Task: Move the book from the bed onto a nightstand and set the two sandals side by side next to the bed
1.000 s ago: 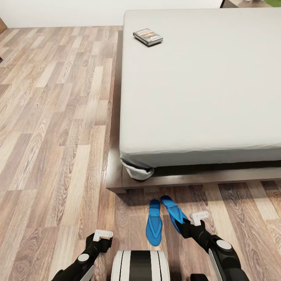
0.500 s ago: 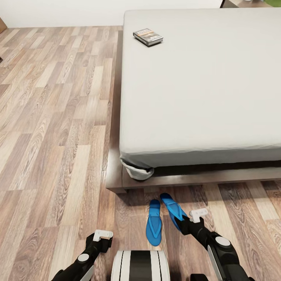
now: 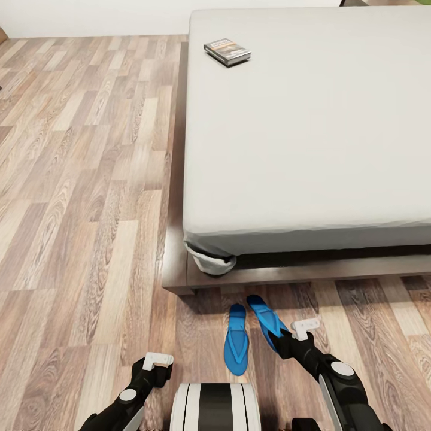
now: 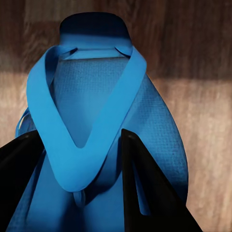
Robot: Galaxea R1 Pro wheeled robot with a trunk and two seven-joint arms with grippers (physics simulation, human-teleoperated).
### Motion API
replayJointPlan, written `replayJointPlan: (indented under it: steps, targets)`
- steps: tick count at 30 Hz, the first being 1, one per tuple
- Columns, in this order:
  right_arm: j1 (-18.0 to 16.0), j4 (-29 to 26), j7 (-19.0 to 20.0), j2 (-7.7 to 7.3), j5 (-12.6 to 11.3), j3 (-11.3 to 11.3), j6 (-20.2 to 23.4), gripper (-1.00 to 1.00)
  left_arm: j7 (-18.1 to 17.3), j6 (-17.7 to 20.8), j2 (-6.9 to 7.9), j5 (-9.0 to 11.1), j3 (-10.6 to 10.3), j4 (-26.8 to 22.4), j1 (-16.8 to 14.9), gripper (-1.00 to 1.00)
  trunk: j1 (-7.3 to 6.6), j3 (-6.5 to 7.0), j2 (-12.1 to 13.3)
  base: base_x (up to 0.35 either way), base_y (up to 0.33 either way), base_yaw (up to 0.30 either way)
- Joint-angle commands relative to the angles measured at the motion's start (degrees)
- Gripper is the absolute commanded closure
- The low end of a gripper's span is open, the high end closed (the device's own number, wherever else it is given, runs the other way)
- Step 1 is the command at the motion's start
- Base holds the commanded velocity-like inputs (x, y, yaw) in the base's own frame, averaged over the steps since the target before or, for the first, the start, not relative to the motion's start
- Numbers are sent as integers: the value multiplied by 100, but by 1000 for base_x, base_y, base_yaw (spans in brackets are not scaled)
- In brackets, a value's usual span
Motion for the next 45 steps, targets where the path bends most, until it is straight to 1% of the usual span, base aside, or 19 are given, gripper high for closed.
replayJointPlan:
  steps: [1,22,36,45]
  targets:
    - [-3,-8,53,7,55,-19,20,100,39,-18,4,40,-49,-2,-3,-100,-1,-4,-1,0,0,0]
    - [-12,108,53,-28,46,-43,17,100,41,-18,7,40,-48,-2,-3,-100,-1,-4,-1,0,0,0]
    - [-12,323,53,6,55,-36,9,100,39,-18,8,40,-48,-7,-3,-100,-1,-4,-1,0,0,0]
    - [-12,511,53,-17,46,-37,-17,100,39,-18,10,40,-48,-8,-3,-100,-1,-4,-1,0,0,0]
